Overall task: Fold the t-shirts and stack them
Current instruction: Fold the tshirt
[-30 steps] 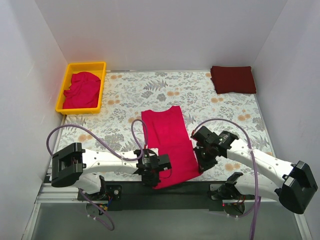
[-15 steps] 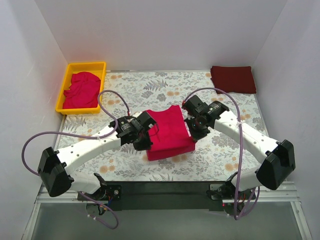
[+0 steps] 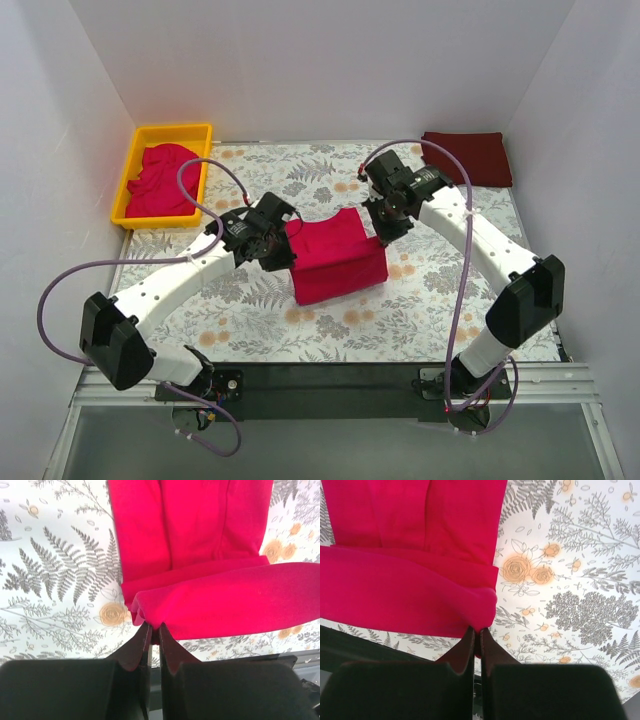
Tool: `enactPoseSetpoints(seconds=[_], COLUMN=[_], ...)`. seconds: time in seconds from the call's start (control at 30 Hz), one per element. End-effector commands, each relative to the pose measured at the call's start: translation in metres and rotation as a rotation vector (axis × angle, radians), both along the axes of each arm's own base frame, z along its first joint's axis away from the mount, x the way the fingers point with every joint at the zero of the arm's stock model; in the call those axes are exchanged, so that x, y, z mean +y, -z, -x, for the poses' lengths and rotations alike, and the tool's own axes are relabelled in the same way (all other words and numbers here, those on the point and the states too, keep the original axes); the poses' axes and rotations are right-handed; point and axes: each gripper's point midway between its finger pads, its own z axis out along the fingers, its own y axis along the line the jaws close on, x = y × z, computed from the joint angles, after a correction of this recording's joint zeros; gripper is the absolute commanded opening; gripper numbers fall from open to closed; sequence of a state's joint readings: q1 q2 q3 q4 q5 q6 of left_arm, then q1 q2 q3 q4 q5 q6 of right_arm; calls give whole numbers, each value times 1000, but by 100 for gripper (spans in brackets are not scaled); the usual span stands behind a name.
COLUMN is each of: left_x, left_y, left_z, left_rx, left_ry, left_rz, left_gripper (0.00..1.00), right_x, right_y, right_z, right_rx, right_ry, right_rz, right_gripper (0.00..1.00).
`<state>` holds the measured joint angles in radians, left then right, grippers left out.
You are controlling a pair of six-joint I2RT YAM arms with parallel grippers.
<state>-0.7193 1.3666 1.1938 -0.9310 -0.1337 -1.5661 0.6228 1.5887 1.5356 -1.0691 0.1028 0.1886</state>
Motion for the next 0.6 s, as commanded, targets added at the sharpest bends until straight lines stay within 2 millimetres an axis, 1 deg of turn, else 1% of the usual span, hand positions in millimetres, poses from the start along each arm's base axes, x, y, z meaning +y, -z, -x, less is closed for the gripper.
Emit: enactPoseSetpoints(seconds=[0.0,0.03,0.07,0.13,0.17,0.2,0.23,0.27,0.3,0.33,0.4,0.43,0.5,0.53,0.57], left_x=[18,19,20,23,23,27,27,27,28,30,34,33,34,34,34], left_y=[-6,-6,-6,-3,-4,1,2,1,3,8,14,21,28,31,43], left_z=[-17,-22,-25,-35,-39,-45,-49,-56,-60,-69,-79,-88,-99,-104,-108], left_rx=[-30,-38,-41,-41,-49,-41,-41,-50,-54,-55,-57,-63,-69,-74,-53], left_ry=[-8,-7,-11,-26,-23,-36,-38,-44,-42,-53,-65,-65,-68,-72,-74], left_rz=[-34,-35,-35,-37,-35,-43,-42,-39,-40,-35,-40,-40,-48,-46,-58], left_gripper=[0,0,0,0,0,0,0,0,0,0,0,0,0,0,0], right_x=[-8,-5,-1,2,4,7,9,13,13,16,17,18,19,19,19], right_y=[-16,-13,-19,-19,-14,-18,-18,-11,-12,-4,1,8,14,25,30], right_z=[-26,-31,-39,-49,-56,-63,-68,-74,-82,-87,-96,-100,-110,-113,-116], right_rx=[-65,-59,-79,-89,-83,-95,-99,-91,-102,-88,-87,-77,-84,-69,-67], right_ry=[-11,-14,-15,-21,-20,-17,-18,-21,-15,-15,-6,-4,3,4,8], right_rz=[43,51,41,41,47,34,29,29,21,19,11,15,-5,-4,-9], right_gripper=[1,1,1,1,1,1,1,1,1,1,1,1,1,1,1])
